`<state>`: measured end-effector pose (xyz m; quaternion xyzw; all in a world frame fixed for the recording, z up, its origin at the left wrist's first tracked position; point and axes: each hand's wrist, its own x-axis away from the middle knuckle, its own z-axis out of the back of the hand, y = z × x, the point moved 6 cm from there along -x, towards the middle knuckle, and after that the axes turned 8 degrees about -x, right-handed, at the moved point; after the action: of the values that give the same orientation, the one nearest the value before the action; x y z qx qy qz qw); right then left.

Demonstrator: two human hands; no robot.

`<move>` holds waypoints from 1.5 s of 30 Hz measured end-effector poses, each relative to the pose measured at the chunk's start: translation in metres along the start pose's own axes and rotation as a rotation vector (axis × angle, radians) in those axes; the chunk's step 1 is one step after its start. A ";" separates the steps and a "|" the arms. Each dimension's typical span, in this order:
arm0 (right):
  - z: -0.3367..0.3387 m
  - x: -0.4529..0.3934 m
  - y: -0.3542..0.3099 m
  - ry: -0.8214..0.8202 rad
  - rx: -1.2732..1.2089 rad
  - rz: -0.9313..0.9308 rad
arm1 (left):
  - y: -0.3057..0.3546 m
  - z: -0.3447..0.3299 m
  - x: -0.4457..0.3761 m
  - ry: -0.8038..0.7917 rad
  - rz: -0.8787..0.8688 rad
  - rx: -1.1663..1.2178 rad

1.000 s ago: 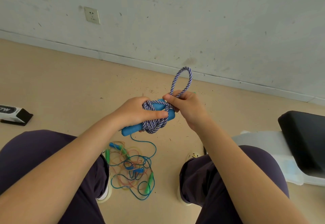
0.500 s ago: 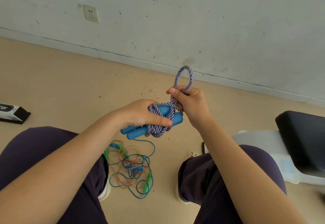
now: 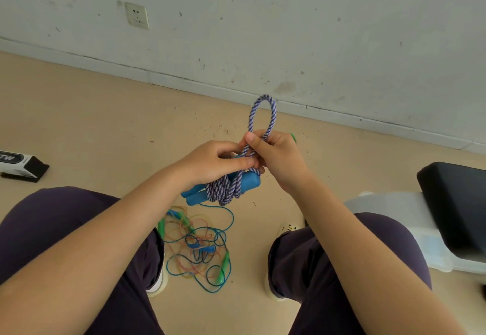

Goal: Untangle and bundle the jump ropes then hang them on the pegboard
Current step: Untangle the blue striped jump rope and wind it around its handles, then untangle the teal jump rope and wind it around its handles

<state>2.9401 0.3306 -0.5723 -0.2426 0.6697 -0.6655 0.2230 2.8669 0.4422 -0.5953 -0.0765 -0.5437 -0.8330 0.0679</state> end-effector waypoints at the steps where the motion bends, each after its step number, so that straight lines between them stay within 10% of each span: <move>1: 0.001 0.000 -0.001 0.011 0.007 0.013 | 0.001 0.001 0.000 0.003 0.010 0.012; 18: 0.063 -0.070 -0.014 0.322 -0.132 0.024 | -0.035 0.060 -0.026 0.268 0.250 0.216; 30: 0.125 -0.105 0.283 0.622 -0.196 -0.543 | -0.273 -0.045 -0.163 0.423 0.642 0.528; 37: 0.152 -0.158 0.345 0.705 -0.147 -0.578 | -0.332 -0.055 -0.238 0.426 0.608 0.508; 45: 0.114 -0.117 0.428 0.488 0.152 -0.844 | -0.399 -0.053 -0.162 0.155 0.749 -0.456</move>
<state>3.0903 0.3130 -1.0050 -0.3130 0.4951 -0.7822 -0.2122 2.9447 0.5583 -1.0064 -0.2184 -0.2740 -0.8529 0.3869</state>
